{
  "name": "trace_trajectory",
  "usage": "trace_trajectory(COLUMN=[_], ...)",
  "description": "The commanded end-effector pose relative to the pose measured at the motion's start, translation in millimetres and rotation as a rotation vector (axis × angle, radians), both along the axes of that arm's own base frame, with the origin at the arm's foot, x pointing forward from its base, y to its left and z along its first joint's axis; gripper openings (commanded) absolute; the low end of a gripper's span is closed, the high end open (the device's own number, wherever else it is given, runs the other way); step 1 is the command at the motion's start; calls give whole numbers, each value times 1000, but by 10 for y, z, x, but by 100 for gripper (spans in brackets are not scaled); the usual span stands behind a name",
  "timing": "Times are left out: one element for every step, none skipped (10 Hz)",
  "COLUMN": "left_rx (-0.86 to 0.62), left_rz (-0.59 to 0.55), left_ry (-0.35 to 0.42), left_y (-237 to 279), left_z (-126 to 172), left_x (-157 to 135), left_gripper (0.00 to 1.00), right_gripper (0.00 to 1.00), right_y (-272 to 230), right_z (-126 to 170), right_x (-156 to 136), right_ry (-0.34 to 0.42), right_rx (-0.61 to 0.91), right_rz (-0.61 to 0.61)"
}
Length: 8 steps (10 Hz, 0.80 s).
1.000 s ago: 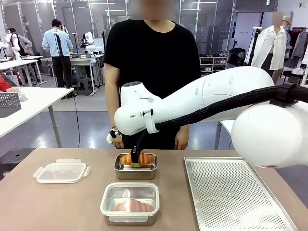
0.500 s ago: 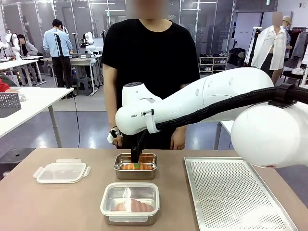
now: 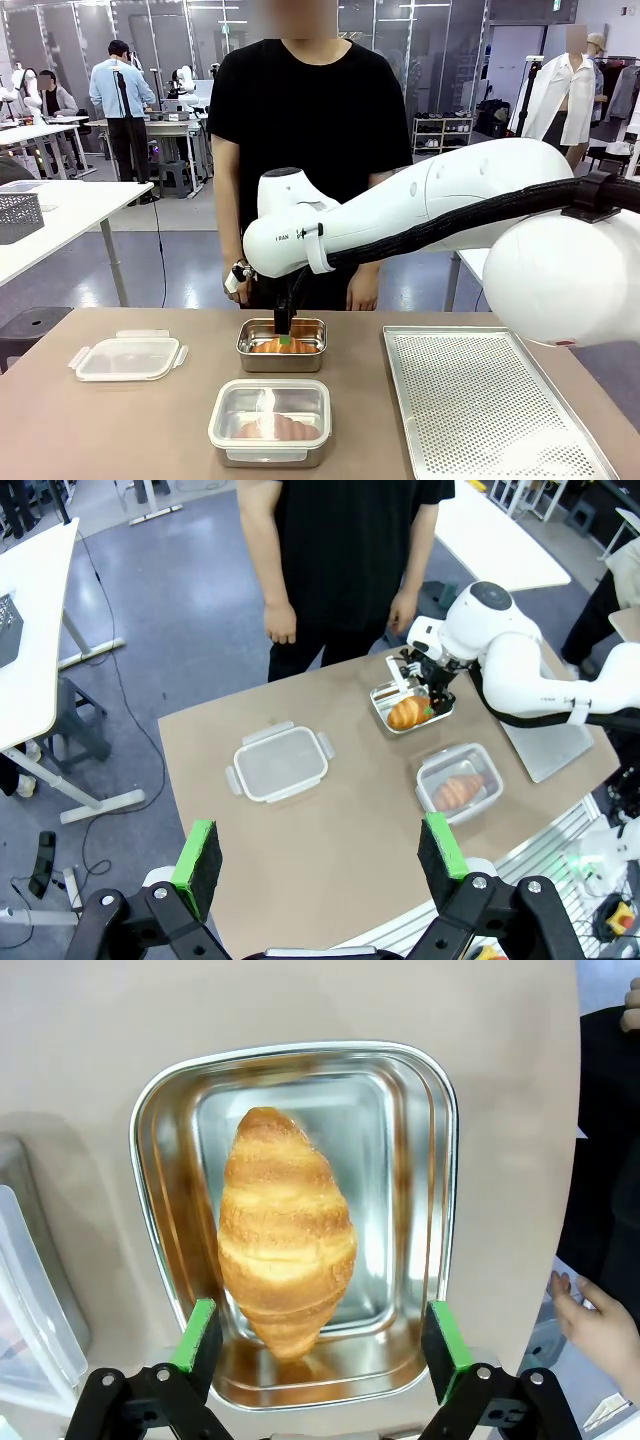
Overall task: Place the bread into the airtight container.
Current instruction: Pick up a Butter Roll and place it into an empty Airtight Container.
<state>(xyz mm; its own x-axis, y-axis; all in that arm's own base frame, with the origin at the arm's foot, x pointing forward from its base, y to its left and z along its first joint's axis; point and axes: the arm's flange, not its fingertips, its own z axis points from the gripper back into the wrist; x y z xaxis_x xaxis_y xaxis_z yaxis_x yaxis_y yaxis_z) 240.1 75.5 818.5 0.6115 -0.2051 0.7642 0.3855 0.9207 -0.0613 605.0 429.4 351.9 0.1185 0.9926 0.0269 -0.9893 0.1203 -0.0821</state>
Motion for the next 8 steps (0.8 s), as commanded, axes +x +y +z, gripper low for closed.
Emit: trace_trajectory(left_rx=[-2, -2, -2, -2, -2, -2, -2, -2], left_rz=[-7, -7, -7, -7, -7, -7, -7, -7], left_ry=[-4, -4, -4, -4, -4, -4, -4, -4], left_y=[-3, -3, -3, -3, -3, -3, -3, -3], left_z=[21, 21, 21, 21, 21, 21, 21, 21], left_x=[-7, -7, -7, -7, -7, -7, -7, -7], left_gripper=[100, 100, 100, 100, 100, 100, 100, 100], right_gripper=[100, 100, 100, 100, 100, 100, 100, 100], right_y=[9, 9, 9, 9, 9, 9, 9, 9], right_z=[-10, -10, -10, -10, -10, -10, -10, -10], right_x=[-6, -6, -6, -6, -6, -6, -6, -6], right_ry=[2, 2, 2, 2, 2, 2, 2, 2], right_rx=[-2, -2, -2, -2, -2, -2, -2, -2], right_rz=[-3, -3, -3, -3, -3, -3, -3, -3])
